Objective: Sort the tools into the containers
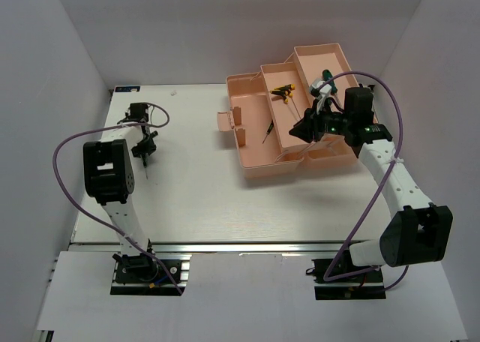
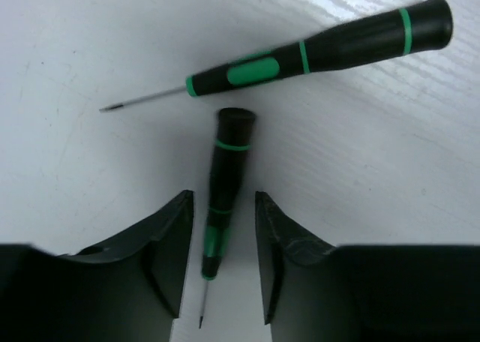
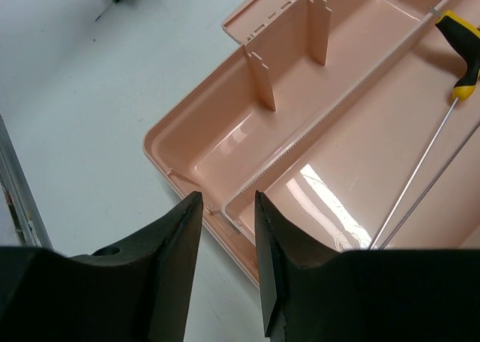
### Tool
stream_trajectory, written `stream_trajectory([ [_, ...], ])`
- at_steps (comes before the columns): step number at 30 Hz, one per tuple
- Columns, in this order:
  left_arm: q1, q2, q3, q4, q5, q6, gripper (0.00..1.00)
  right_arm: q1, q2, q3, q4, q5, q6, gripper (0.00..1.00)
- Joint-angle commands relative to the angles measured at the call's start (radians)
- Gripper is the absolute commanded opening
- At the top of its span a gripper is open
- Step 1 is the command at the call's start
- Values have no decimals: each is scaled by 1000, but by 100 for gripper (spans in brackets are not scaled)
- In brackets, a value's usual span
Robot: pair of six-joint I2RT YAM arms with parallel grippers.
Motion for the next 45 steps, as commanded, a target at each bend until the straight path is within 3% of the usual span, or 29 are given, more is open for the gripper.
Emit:
stream_trajectory([
  [1, 1, 27, 21, 23, 63, 15, 47, 0, -1, 51, -20, 0, -24, 40],
  [5, 1, 25, -3, 46, 104, 7, 26, 0, 11, 71, -24, -2, -21, 40],
  [12, 3, -135, -144, 134, 253, -37, 3, 0, 3, 64, -29, -3, -24, 40],
  [19, -52, -400, -214, 319, 670, -193, 0, 1, 15, 58, -9, -8, -10, 40],
  [20, -113, -410, -192, 345, 696, -216, 0, 0, 20, 61, -6, -8, -5, 40],
  [23, -233, -385, -113, 444, 758, -298, 0, 1, 32, 70, 11, -13, 13, 40],
  [29, -413, -163, 43, 576, 761, -454, 0, 0, 25, 70, 22, -2, 21, 40],
  [33, -471, -28, 192, 542, 723, -473, 11, 1, -7, 47, 28, 9, 18, 43],
  [35, -480, 24, 230, 542, 724, -477, 24, 0, -20, 29, 31, 16, 10, 44],
  [36, -482, 38, 272, 501, 726, -474, 37, 1, -29, 22, 31, 19, 8, 47],
  [39, -482, 66, 343, 435, 712, -430, 50, 0, -40, 4, 37, 23, 2, 48],
  [45, -387, 39, 443, 349, 667, -341, 51, 0, -46, -4, 46, 3, -8, 51],
])
